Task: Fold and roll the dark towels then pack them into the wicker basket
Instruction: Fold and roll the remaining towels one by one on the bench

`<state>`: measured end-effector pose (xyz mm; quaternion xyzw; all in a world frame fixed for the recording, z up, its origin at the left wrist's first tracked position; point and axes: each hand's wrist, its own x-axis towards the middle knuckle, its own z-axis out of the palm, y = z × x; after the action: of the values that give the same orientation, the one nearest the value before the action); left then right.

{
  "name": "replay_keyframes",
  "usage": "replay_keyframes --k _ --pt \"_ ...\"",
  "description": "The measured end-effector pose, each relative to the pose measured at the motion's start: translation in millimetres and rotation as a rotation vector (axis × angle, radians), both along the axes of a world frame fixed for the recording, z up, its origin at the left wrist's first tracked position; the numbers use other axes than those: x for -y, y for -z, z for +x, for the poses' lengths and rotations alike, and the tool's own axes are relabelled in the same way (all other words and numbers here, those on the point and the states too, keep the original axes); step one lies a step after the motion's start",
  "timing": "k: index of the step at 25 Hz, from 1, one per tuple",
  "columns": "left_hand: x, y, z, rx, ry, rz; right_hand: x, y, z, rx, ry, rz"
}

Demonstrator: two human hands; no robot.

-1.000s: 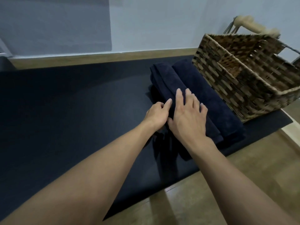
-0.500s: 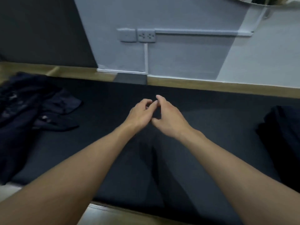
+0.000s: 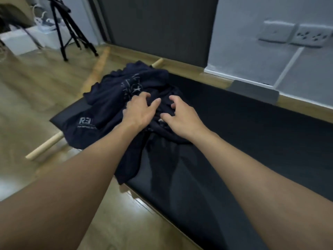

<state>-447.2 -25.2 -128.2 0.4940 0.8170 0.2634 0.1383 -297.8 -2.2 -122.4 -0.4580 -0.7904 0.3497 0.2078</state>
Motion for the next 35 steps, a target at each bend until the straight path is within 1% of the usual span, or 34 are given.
replay_keyframes --k 2,4,5,7,9,11,12,14,16,18,20,23,25,28,32,34,35 --pt "-3 3 -50 -0.162 -0.096 -0.032 -15 1 -59 -0.012 -0.049 0.0" --pt "-6 6 -98 -0.246 -0.171 -0.037 -29 3 -115 -0.02 -0.088 0.014" --pt "-8 10 -119 -0.242 -0.201 -0.066 -36 4 -140 -0.019 -0.108 0.036" --pt "-15 22 -151 -0.174 -0.23 -0.182 -48 9 -180 0.012 -0.147 0.097" --pt "-21 36 -165 -0.102 -0.225 -0.294 -57 18 -204 0.097 -0.214 0.151" --pt "-27 47 -173 -0.133 -0.191 -0.315 -63 29 -221 0.203 -0.274 0.151" --pt "-30 50 -175 -0.17 -0.163 -0.274 -65 34 -225 0.251 -0.285 0.146" --pt "-34 51 -176 -0.195 -0.088 -0.109 -67 41 -228 0.301 -0.271 0.16" --pt "-33 46 -171 -0.172 -0.005 0.053 -68 39 -221 0.27 -0.227 0.224" --pt "-33 34 -162 -0.145 0.038 0.189 -75 27 -205 0.218 -0.173 0.353" --pt "-41 5 -149 -0.122 0.077 0.315 -89 1 -181 0.203 -0.109 0.442" --pt "-61 -60 -121 -0.053 0.158 0.432 -110 -55 -134 0.165 0.016 0.492" --pt "-72 -105 -100 -0.018 0.183 0.412 -115 -94 -100 0.123 0.126 0.513" --pt "-80 -172 -61 0.074 0.211 0.323 -117 -159 -48 0.073 0.221 0.527" --pt "-85 -281 23 0.222 0.284 0.368 -116 -264 28 0.039 0.34 0.509" --pt "-90 -319 69 0.325 0.299 0.389 -112 -302 62 -0.002 0.411 0.493" --pt "-95 -334 94 0.407 0.294 0.385 -105 -318 82 -0.039 0.459 0.491"
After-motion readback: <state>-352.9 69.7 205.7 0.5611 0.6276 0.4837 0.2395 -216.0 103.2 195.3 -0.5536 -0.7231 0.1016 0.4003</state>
